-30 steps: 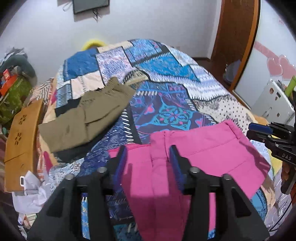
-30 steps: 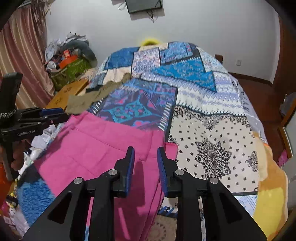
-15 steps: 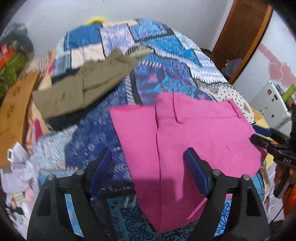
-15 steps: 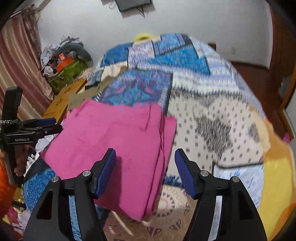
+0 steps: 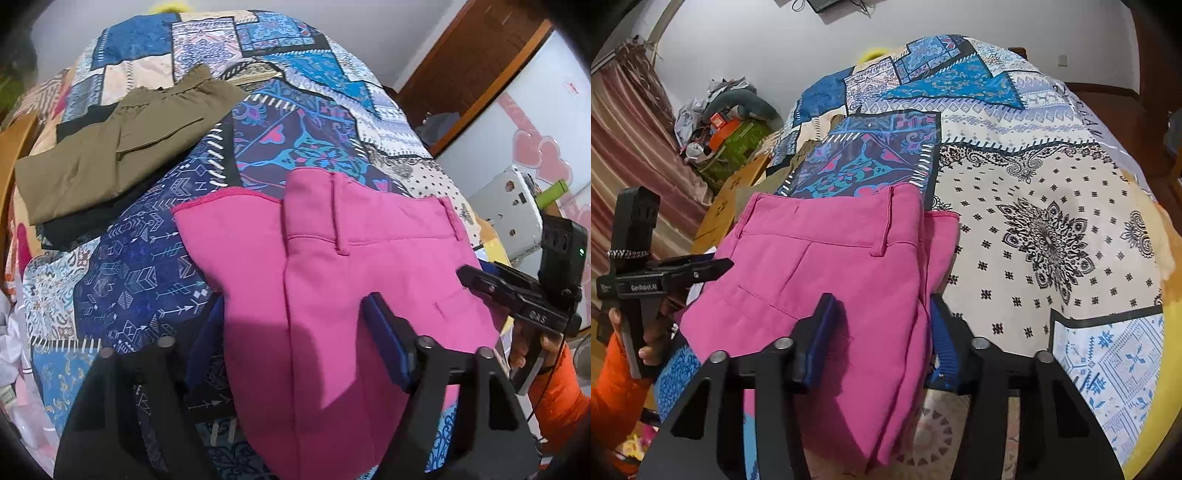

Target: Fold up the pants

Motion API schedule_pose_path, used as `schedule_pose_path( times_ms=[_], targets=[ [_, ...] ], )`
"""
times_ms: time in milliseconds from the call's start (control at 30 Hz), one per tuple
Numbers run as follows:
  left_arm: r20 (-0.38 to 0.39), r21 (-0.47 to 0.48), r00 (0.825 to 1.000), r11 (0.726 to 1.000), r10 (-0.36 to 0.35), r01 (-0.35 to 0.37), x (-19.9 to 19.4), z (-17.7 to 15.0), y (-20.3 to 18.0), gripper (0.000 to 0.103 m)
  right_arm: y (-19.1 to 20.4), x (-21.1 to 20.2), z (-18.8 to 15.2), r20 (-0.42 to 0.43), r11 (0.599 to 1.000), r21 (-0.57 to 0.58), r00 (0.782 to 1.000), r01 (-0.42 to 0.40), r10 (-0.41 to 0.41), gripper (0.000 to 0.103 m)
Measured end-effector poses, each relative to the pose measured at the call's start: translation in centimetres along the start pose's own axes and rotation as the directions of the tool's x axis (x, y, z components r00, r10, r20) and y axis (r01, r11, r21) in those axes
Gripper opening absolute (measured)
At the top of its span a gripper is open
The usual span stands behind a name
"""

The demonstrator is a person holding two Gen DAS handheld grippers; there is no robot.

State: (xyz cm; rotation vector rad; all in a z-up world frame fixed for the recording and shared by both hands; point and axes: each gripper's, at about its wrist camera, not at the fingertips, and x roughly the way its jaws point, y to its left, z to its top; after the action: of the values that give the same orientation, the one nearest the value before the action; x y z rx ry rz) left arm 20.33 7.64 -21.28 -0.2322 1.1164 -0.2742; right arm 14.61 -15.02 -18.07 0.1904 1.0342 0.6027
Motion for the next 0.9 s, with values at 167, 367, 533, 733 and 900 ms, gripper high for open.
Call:
schedule_pose_path(
  times_ms=[167, 367, 533, 733, 900],
  targets=[
    [0.022, 0.007, 1.0, 1.0, -0.016, 0.015, -0.7, 0.1, -0.6, 0.031, 0.3, -0.2, 0.3, 0.016, 1.0, -0.004, 1.0, 0.001, -0.001, 0.019],
    [0.096, 0.051, 0.992, 0.995, 0.078, -0.083, -2.3, 0.1, -2.2, 0.016, 1.5, -1.5, 0.7, 0.071, 0.998, -0.059, 0.997, 0.034, -0.03, 0.01],
    [0.18, 0.097, 0.974, 0.983, 0.138, -0.157, -4.9, 0.4, -3.6, 0.013, 3.3, -3.3, 1.6, 0.132, 0.993, -0.107, 0.991, 0.042, -0.028, 0.01],
    [0.297, 0.113, 0.938, 0.969, 0.18, -0.222, -9.5, 1.8, -4.2, 0.011, 5.8, -5.1, 4.3, 0.218, 0.986, -0.16, 0.976, 0.044, -0.008, 0.01],
    [0.389, 0.088, 0.897, 0.961, 0.209, -0.262, -13.5, 3.9, -3.4, 0.011, 8.5, -6.2, 7.2, 0.29, 0.976, -0.215, 0.957, 0.043, 0.022, 0.01]
  ],
)
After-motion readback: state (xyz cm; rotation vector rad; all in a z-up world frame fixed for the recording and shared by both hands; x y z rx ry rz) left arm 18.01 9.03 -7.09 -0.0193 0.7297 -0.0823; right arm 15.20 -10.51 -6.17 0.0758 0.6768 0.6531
